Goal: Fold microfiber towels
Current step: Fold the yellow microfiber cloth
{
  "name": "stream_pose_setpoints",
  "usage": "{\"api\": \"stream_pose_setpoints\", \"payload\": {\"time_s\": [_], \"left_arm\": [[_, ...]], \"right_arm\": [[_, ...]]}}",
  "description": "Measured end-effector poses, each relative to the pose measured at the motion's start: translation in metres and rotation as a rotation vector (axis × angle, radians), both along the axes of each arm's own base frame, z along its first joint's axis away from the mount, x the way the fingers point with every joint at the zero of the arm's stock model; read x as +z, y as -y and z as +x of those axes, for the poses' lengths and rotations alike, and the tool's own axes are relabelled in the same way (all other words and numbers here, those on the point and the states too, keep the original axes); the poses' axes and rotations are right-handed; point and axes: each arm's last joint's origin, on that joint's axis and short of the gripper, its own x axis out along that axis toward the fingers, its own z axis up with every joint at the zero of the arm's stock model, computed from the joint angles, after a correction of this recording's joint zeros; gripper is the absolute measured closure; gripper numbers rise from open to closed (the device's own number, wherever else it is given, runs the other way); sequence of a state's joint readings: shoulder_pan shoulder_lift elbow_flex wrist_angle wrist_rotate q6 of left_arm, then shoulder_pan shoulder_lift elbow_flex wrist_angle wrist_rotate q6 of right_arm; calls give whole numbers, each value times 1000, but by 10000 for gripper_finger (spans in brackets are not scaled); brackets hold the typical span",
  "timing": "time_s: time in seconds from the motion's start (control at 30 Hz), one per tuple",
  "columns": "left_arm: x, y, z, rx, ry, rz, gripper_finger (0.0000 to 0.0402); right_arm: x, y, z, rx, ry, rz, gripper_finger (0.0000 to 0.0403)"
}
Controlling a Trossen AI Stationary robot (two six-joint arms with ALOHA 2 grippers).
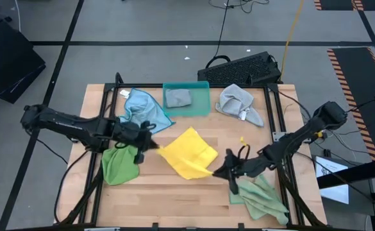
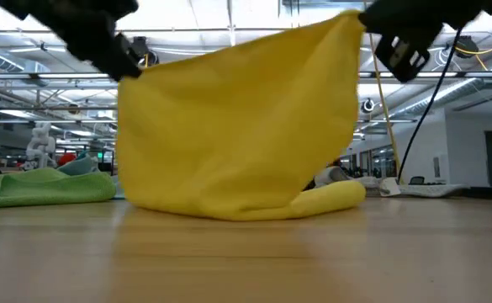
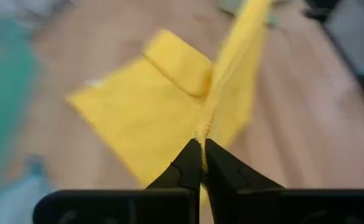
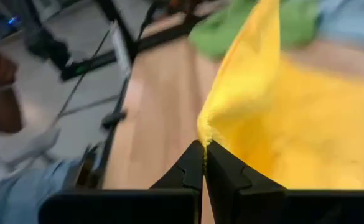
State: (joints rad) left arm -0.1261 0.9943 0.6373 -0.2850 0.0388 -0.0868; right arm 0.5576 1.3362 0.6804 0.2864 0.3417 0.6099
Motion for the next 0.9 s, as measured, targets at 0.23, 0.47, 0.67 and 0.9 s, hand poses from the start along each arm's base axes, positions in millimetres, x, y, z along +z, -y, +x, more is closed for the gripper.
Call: {"api": "stream_pose_setpoints", "payload": {"time_s": [0.23, 0.47, 0.67, 0.9], "left_arm": [[-40, 31, -15, -148, -40, -137, 392], [-68, 48, -34, -146, -120, -163, 397], [-68, 59, -42, -247, -118, -118, 388], [-57, 61, -58, -355, -108, -101, 392]], "right_arm": [[-19, -10, 16, 49, 5, 104, 396], [-49, -16, 56, 148, 127, 261, 395], [-58, -31, 91, 216, 84, 267, 394], [-44, -34, 94, 234, -59, 173, 338]]}}
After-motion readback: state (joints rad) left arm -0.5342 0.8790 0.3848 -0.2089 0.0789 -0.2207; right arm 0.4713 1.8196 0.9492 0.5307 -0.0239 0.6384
